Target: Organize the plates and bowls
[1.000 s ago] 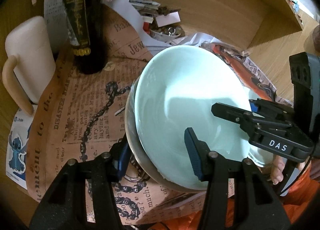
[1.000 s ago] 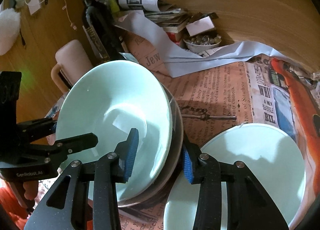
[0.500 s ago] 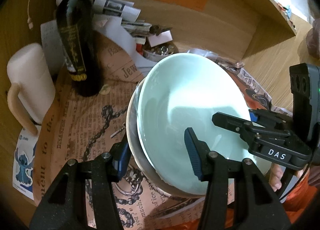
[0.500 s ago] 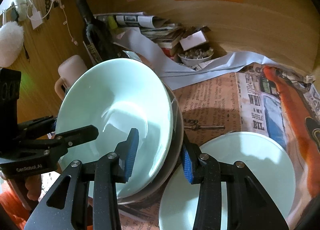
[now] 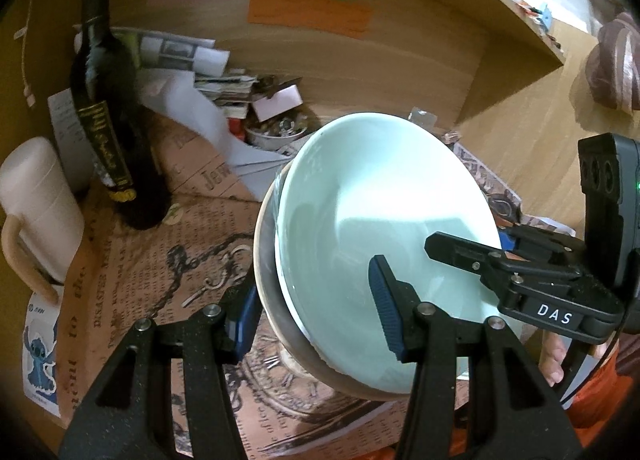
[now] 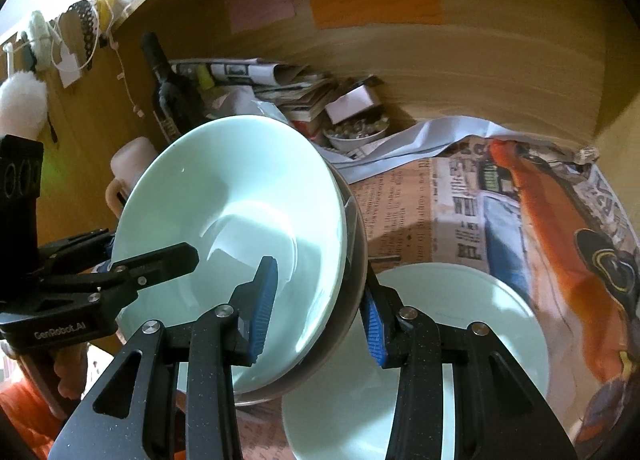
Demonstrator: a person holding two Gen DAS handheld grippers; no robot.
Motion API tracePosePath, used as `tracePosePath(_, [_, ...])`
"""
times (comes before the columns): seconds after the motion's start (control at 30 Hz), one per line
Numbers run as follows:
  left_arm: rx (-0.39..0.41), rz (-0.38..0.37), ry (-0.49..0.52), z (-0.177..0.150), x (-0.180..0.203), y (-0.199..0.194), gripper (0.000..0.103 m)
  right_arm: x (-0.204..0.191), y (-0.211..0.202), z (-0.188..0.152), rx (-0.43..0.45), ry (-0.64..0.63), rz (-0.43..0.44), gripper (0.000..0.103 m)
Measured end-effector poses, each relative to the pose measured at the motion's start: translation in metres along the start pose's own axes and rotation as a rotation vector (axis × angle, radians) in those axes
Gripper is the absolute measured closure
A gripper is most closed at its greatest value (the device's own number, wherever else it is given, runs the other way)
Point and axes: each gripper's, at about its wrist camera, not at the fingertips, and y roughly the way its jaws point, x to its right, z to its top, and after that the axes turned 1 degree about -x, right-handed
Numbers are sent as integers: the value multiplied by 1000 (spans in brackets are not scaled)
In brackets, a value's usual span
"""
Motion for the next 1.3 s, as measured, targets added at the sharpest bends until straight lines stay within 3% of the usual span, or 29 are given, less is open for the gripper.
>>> tracePosePath(0.77, [-12,-98,108,8,69,13,51,48,-55,-23,71,82,-92,67])
tracePosePath(1.3, [-58,-142,144,1,100,27,51,72,-70,-48,60,139,-129,67])
